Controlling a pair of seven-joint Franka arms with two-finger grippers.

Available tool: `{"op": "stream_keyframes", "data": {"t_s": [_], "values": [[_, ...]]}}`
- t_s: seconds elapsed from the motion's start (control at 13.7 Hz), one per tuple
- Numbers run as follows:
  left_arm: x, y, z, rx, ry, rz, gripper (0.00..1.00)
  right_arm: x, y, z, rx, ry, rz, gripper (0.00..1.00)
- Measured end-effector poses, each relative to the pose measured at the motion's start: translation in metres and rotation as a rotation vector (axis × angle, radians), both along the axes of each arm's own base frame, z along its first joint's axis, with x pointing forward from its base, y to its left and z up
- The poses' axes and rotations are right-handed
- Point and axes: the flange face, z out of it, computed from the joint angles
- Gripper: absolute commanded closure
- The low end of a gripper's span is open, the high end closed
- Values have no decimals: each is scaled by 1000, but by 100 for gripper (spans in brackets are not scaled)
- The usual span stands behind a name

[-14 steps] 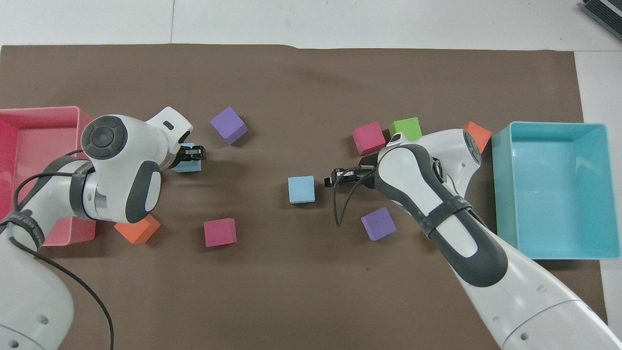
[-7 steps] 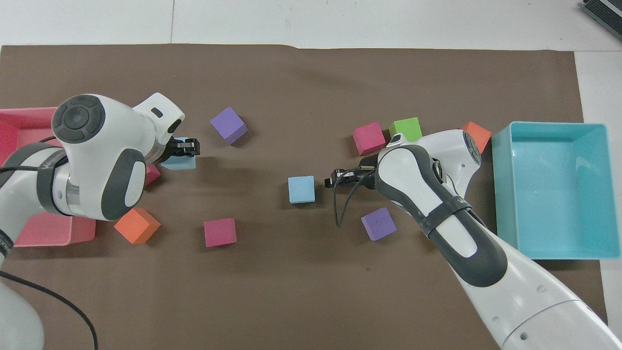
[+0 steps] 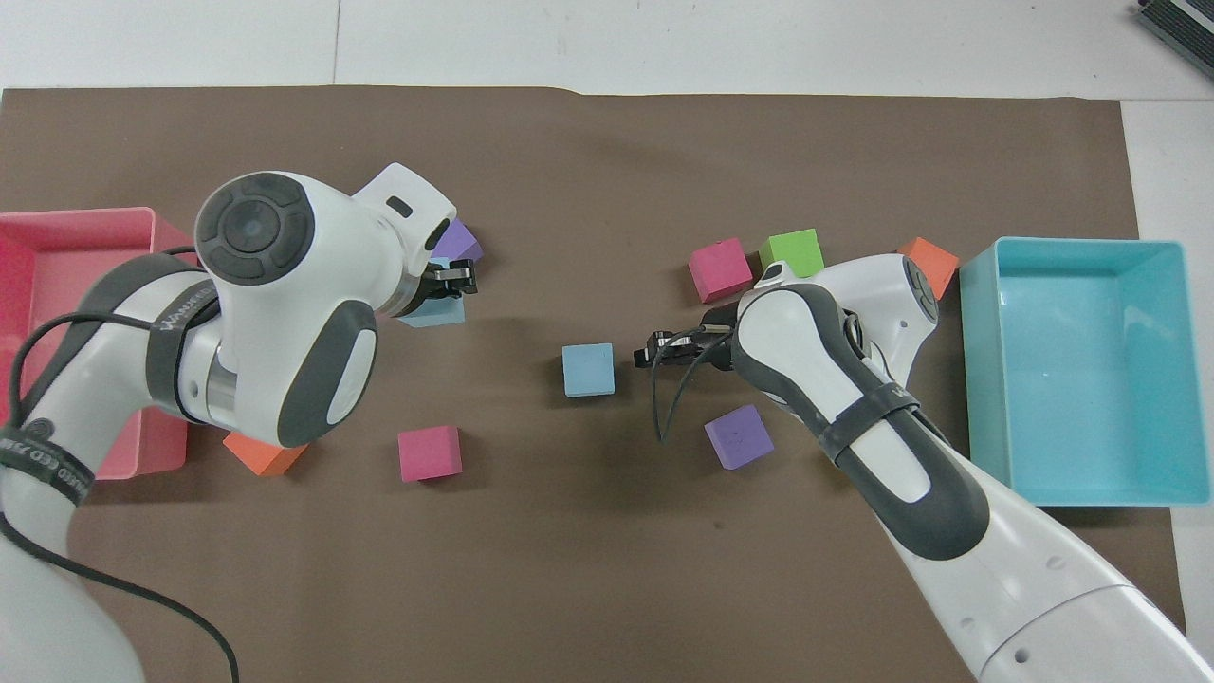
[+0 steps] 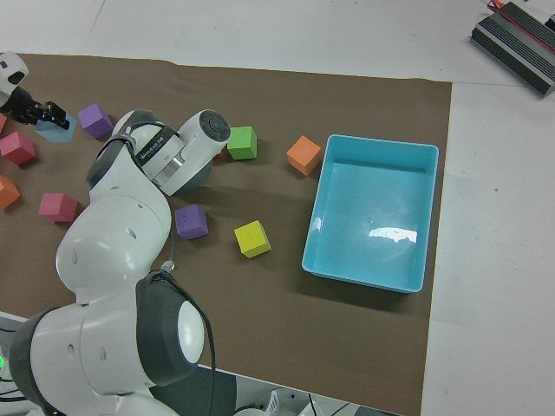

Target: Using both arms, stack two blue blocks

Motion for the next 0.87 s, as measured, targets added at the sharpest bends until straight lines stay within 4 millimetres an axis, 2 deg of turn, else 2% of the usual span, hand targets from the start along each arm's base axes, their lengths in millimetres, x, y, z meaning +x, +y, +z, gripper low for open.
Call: {"op": "stream_keyframes", "data": {"t_s": [0.15, 0.36, 0.87], "values": [[-11, -36, 0, -11, 1, 11, 100, 0, 0, 0, 0, 0, 0, 100], [-27, -80, -13, -18, 0, -19, 100, -1, -1, -1, 0, 3, -2, 100], [-57, -130, -22, -29, 5, -32, 100, 0, -17, -10, 111, 32, -73, 100]]}}
